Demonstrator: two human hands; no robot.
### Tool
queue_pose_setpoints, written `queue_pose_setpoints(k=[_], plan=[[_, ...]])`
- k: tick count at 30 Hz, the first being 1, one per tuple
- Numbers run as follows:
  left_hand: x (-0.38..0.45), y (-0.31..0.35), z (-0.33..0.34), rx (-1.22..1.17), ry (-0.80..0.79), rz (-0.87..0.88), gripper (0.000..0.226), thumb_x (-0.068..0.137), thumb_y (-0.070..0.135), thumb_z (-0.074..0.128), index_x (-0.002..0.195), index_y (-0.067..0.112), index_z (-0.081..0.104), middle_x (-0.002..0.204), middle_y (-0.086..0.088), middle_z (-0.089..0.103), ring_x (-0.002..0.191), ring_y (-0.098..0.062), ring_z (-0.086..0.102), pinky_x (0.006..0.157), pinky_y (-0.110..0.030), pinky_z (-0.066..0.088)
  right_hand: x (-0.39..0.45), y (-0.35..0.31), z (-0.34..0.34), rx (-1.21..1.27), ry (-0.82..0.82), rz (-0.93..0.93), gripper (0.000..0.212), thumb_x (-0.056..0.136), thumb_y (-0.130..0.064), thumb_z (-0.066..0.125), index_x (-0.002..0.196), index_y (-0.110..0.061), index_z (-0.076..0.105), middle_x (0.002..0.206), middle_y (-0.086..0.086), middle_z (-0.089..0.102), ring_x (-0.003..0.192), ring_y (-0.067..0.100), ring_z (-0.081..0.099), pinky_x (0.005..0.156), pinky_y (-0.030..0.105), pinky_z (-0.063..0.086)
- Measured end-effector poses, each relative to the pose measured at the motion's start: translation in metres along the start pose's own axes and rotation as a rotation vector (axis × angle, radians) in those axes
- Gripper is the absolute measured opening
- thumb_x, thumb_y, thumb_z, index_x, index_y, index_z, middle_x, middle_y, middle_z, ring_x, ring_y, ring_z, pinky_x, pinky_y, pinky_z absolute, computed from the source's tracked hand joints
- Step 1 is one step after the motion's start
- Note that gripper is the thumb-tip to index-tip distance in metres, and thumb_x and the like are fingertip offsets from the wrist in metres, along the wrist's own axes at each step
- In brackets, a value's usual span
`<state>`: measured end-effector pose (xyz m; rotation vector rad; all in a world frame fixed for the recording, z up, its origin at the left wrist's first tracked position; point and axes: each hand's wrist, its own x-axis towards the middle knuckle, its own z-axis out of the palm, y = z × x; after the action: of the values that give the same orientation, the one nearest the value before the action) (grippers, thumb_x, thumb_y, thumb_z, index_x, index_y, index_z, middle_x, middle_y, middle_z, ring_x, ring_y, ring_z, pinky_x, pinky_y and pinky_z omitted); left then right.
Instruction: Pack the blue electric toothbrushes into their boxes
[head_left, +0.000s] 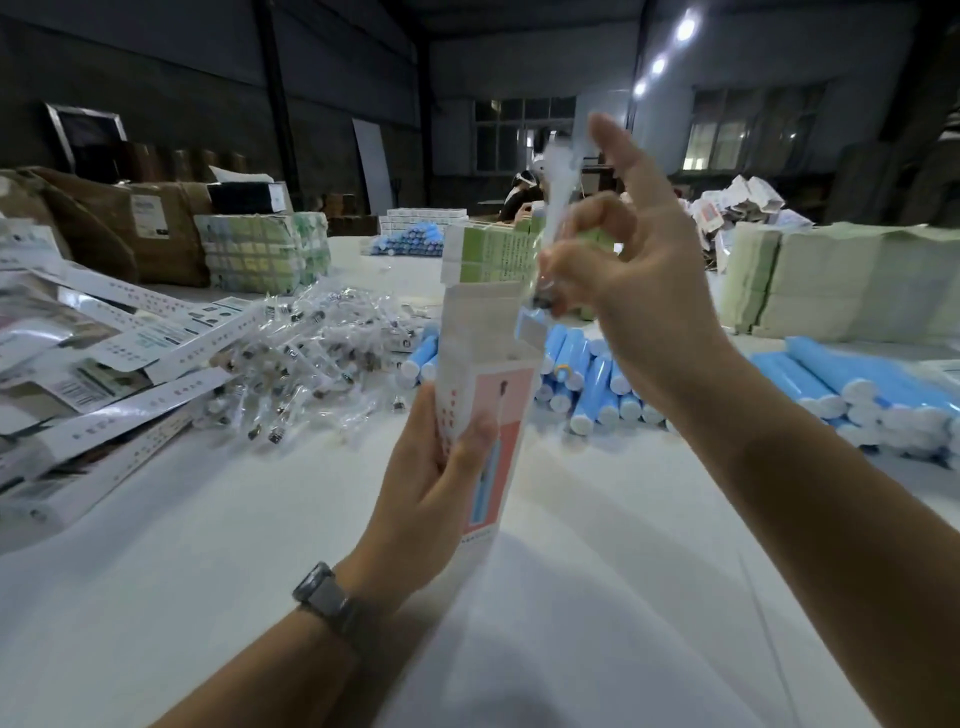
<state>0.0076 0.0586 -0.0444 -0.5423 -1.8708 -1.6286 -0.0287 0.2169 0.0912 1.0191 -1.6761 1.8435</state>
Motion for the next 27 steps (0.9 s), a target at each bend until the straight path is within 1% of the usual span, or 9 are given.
queue_pose_setpoints(k=[4,6,8,11,12,15,19,23,27], plan=[[-0.002,-0.005,-0.005,0.035,0.019,0.025,0.026,0.090,0.070,0.053,0.109,0.052,0.054,0.103,0.016,0.067,0.090,-0.001,0.064,0.076,-0.018,0.052,0.001,-0.023,-0.006,0.003,0.024,-0.222,0.050,0.074,0.013,0.055,0.116,-0.014,0.058,0.077,-0.005,0.052,0.063,0.007,0.057,0.056,0.030,0.054],[0.000,-0.007,-0.008,0.087,0.061,0.041,0.027,0.090,0.072,0.052,0.104,0.049,0.052,0.095,0.017,0.066,0.080,0.001,0.060,0.069,-0.019,0.051,-0.003,-0.026,-0.003,-0.005,-0.051,-0.271,0.038,0.074,0.010,0.059,0.103,-0.016,0.058,0.081,-0.005,0.056,0.065,0.008,0.062,0.055,0.029,0.054],[0.001,-0.009,-0.010,0.108,0.118,0.022,0.032,0.087,0.076,0.051,0.097,0.046,0.050,0.087,0.015,0.062,0.073,-0.002,0.056,0.064,-0.027,0.052,-0.007,-0.020,0.002,-0.086,-0.123,-0.260,0.027,0.080,0.003,0.066,0.094,-0.018,0.059,0.082,-0.001,0.062,0.062,0.018,0.068,0.054,0.027,0.053],[0.002,-0.010,-0.010,0.098,0.133,-0.019,0.036,0.086,0.076,0.053,0.098,0.043,0.050,0.090,0.007,0.064,0.077,-0.016,0.061,0.069,-0.057,0.056,-0.015,-0.008,0.013,-0.275,-0.105,-0.217,0.020,0.083,-0.009,0.076,0.094,-0.021,0.065,0.079,0.002,0.067,0.066,0.024,0.069,0.060,0.034,0.058],[0.003,-0.009,-0.010,0.109,0.129,-0.023,0.037,0.085,0.076,0.052,0.099,0.042,0.049,0.093,0.006,0.064,0.079,-0.019,0.063,0.070,-0.061,0.055,-0.017,-0.004,0.016,-0.297,-0.096,-0.213,0.020,0.083,-0.011,0.078,0.096,-0.020,0.066,0.077,-0.001,0.067,0.067,0.022,0.069,0.064,0.036,0.059],[0.002,-0.008,-0.009,0.138,0.120,-0.031,0.041,0.085,0.077,0.051,0.102,0.040,0.048,0.096,0.003,0.065,0.083,-0.027,0.066,0.068,-0.060,0.055,-0.019,-0.003,0.022,-0.325,-0.011,-0.285,0.020,0.083,-0.014,0.077,0.099,-0.015,0.065,0.072,-0.009,0.062,0.064,0.018,0.067,0.063,0.033,0.058],[0.001,-0.004,-0.008,0.176,0.102,0.018,0.042,0.087,0.075,0.049,0.104,0.037,0.047,0.093,0.005,0.064,0.078,-0.022,0.063,0.067,-0.057,0.053,-0.013,-0.009,0.017,-0.242,0.130,-0.301,0.018,0.084,-0.015,0.077,0.094,-0.019,0.063,0.073,0.001,0.066,0.061,0.022,0.066,0.057,0.040,0.056],[0.001,-0.004,-0.008,0.175,0.097,0.013,0.044,0.087,0.076,0.049,0.106,0.036,0.047,0.093,-0.001,0.063,0.079,-0.032,0.063,0.066,-0.060,0.053,-0.022,-0.002,0.026,-0.370,-0.105,-0.192,0.017,0.081,-0.017,0.080,0.095,-0.016,0.069,0.076,-0.006,0.068,0.065,0.006,0.065,0.062,0.020,0.053],[0.001,-0.003,-0.007,0.189,0.117,0.018,0.041,0.089,0.071,0.049,0.107,0.035,0.047,0.093,0.003,0.064,0.077,-0.024,0.064,0.065,-0.058,0.052,-0.023,0.001,0.026,-0.557,-0.227,-0.188,0.020,0.089,-0.028,0.072,0.104,-0.014,0.076,0.079,-0.010,0.068,0.058,-0.013,0.055,0.056,0.004,0.037]])
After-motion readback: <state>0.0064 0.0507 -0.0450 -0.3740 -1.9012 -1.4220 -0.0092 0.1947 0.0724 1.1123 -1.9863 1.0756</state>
